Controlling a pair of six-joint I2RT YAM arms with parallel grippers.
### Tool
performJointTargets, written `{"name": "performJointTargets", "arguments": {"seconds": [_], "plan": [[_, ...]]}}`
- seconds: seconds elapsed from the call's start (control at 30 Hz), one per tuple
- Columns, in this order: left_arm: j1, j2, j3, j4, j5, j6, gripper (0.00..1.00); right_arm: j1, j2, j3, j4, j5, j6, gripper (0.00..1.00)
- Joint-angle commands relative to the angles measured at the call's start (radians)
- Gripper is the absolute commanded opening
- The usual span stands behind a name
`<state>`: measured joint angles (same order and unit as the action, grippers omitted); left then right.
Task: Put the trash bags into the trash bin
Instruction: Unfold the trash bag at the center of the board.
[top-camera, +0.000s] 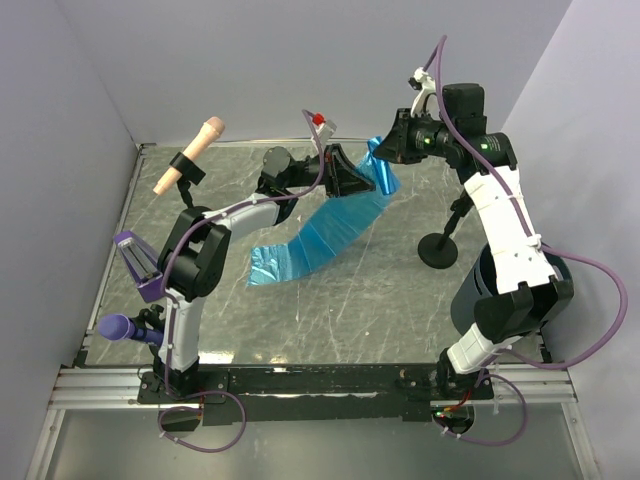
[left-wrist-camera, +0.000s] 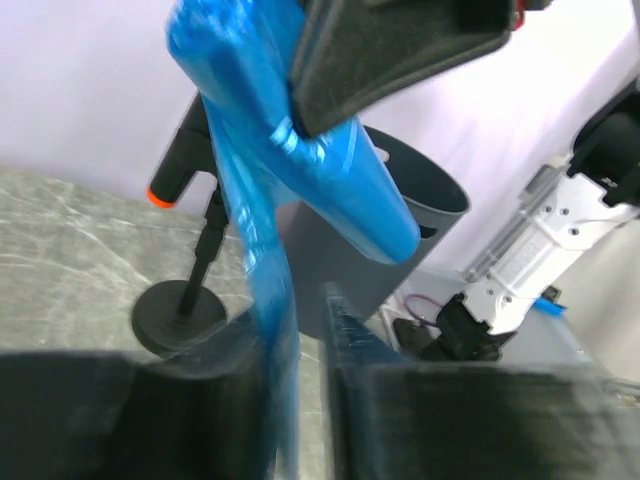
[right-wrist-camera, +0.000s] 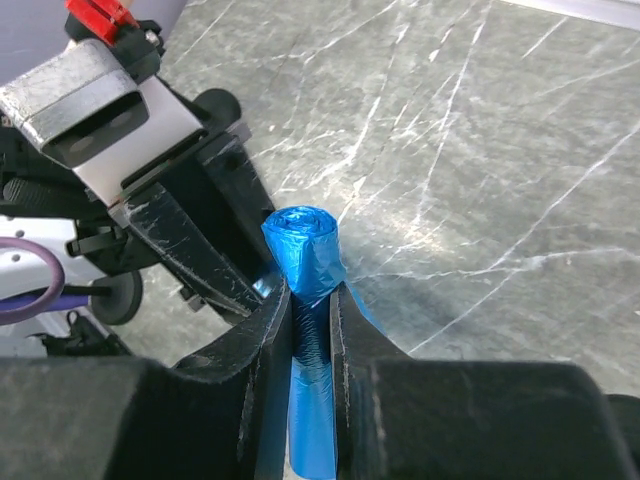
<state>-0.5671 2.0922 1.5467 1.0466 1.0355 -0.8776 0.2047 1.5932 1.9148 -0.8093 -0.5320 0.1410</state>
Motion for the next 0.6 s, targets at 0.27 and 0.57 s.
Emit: {"name": "performJointTargets", "arguments": {"seconds": [0.27,0.57], "plan": [[-0.010,0.017,0.066,-0.005,-0.068,0.022,0.16,-0.002,-0.033,-0.010,0.019,-0.045,0.028,0.00],[-0.011,0.002,0.059,0.073,0.078,0.003,0.01,-0.037,-0.007,0.029,0.012,-0.056,0.032,0.00]]}}
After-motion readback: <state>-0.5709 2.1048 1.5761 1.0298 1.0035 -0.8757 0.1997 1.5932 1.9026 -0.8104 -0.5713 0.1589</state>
